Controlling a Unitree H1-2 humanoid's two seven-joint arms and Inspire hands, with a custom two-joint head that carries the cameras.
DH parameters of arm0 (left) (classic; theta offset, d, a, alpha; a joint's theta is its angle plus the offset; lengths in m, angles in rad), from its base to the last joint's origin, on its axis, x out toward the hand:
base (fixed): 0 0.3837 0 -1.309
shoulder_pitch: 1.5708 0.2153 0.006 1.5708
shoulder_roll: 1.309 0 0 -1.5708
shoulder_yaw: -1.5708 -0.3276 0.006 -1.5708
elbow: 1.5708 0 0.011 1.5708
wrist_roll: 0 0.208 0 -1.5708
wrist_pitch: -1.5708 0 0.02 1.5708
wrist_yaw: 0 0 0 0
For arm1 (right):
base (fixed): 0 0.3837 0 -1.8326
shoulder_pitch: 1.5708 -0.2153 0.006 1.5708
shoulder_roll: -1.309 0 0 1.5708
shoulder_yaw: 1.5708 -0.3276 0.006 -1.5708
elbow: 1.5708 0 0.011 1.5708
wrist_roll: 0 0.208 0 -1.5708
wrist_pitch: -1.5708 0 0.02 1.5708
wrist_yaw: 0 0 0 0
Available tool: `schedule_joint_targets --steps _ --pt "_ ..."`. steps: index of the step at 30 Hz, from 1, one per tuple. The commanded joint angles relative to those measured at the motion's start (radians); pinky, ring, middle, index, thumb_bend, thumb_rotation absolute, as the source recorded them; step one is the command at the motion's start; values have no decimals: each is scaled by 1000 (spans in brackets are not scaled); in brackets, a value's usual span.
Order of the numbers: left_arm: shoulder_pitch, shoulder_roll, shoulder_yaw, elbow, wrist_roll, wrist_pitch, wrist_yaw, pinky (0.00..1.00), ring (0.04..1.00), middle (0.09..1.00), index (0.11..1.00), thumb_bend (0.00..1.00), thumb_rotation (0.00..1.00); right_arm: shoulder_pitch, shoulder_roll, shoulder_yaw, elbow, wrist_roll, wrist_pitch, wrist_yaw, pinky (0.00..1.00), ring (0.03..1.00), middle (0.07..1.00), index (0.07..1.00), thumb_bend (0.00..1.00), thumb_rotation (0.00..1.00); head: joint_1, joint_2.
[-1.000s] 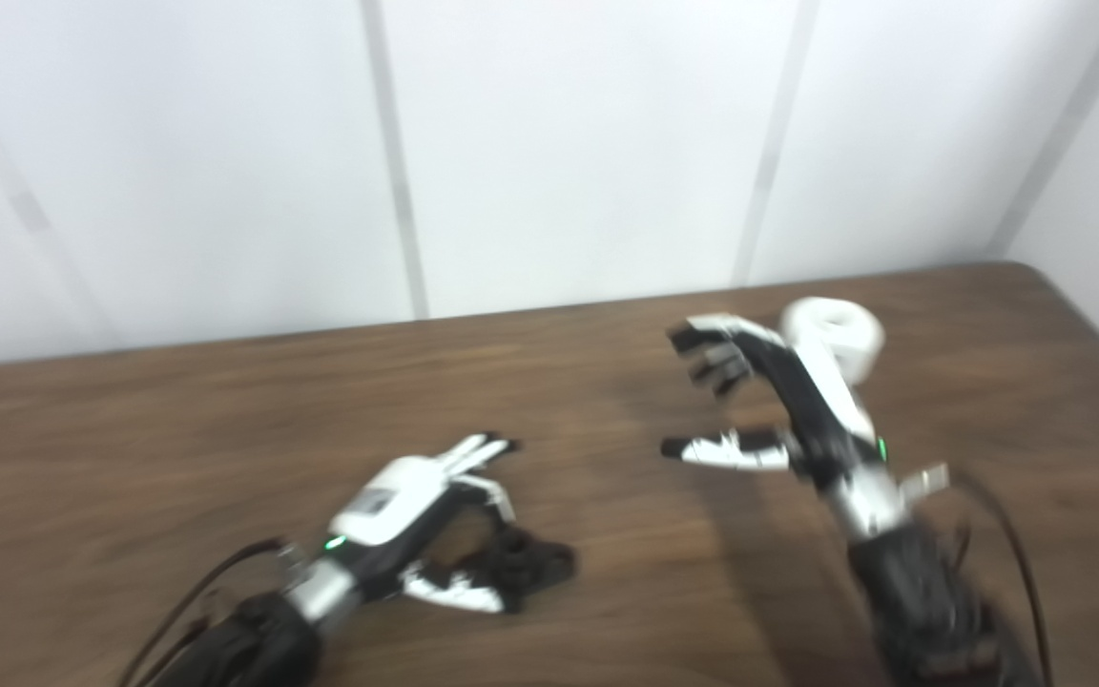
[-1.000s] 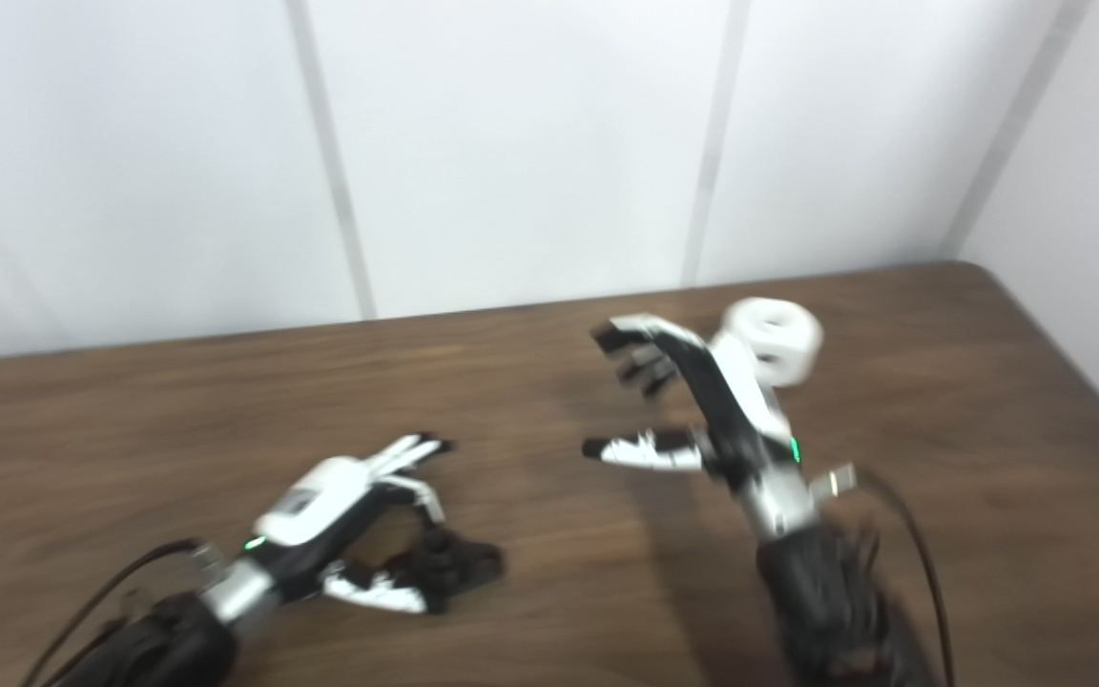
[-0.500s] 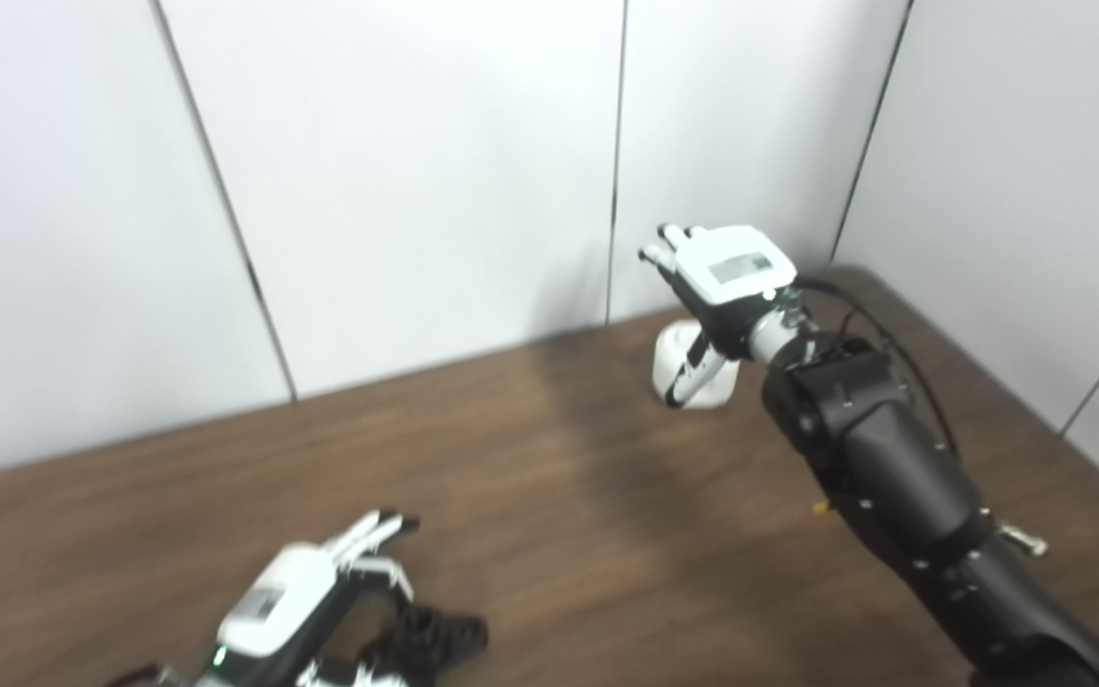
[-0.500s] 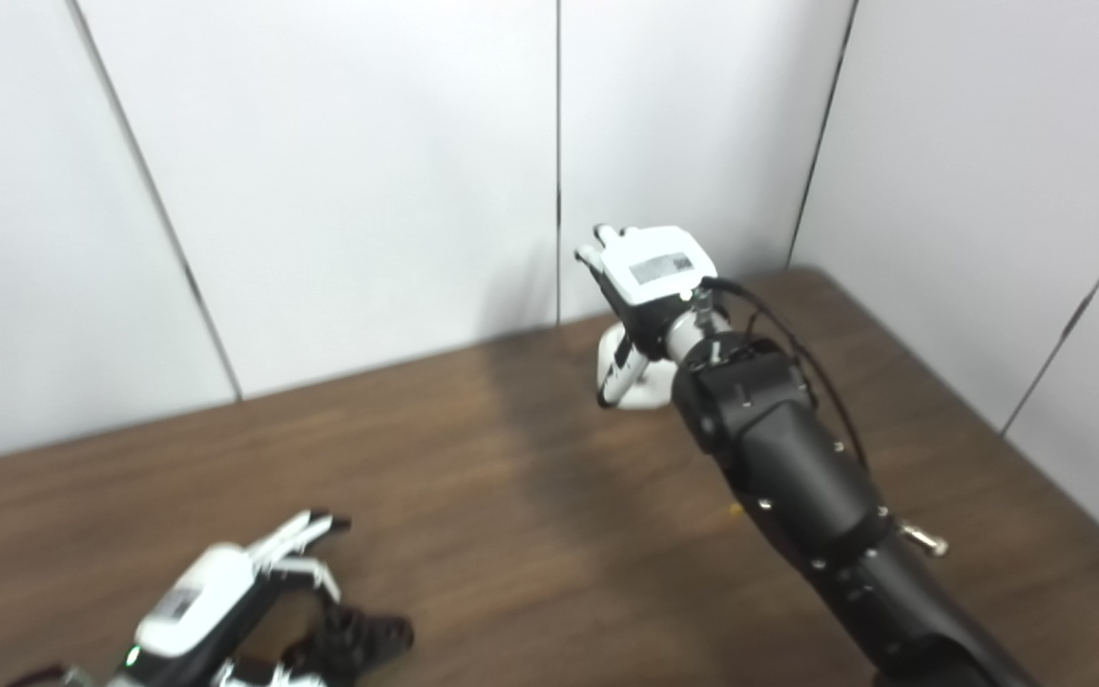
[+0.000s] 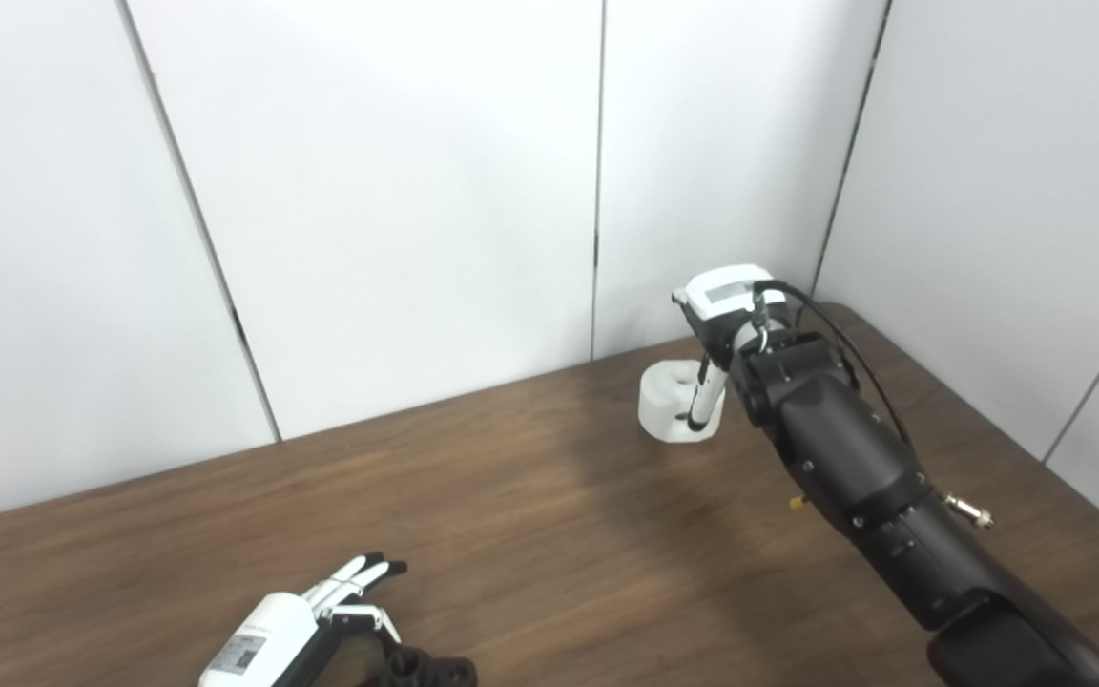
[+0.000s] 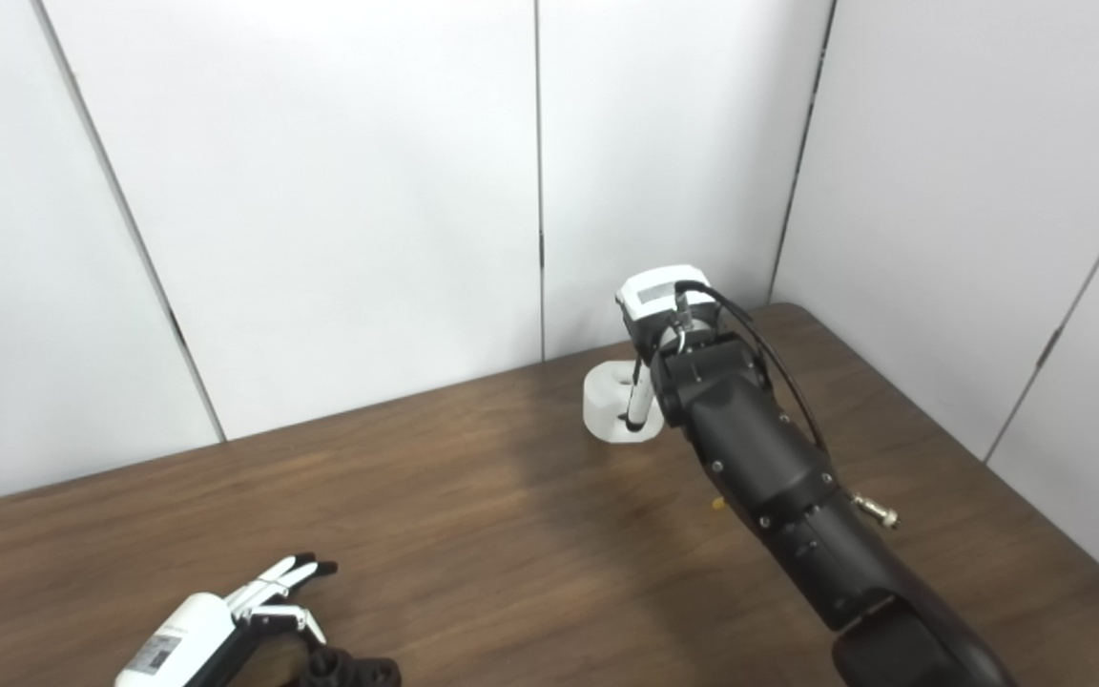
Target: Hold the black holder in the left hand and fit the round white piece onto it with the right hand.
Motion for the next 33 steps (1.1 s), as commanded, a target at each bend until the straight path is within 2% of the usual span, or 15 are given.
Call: schedule_joint_targets --steps 1,4,7,15,23,33 --pt "53 29 -43 61 77 36 -89 886 978 936 488 523 58 -84 -26 5 10 22 -6 31 994 1000 1000 992 1000 375 0 -2" --pt "53 29 -44 73 70 21 -88 902 990 941 488 523 58 -100 -27 25 56 61 -5 59 999 1000 1000 1000 1000 407 1 -7" --pt "53 30 -44 77 72 16 -84 914 997 943 488 523 59 -106 -25 40 88 91 2 48 1000 1000 1000 984 1000 392 0 -11" --pt "53 31 -43 67 73 19 -87 918 1000 940 488 523 58 -108 -24 63 159 169 5 -40 1000 1000 1000 954 1000 333 13 -4" --pt "61 38 -45 44 69 25 -106 998 1000 949 488 523 60 -114 -30 99 222 211 2 -120 989 997 998 936 1000 315 16 6" --pt "70 49 -45 32 63 20 -115 1000 1000 954 489 523 61 -107 -40 134 239 231 15 -163 969 974 971 906 999 290 16 20"
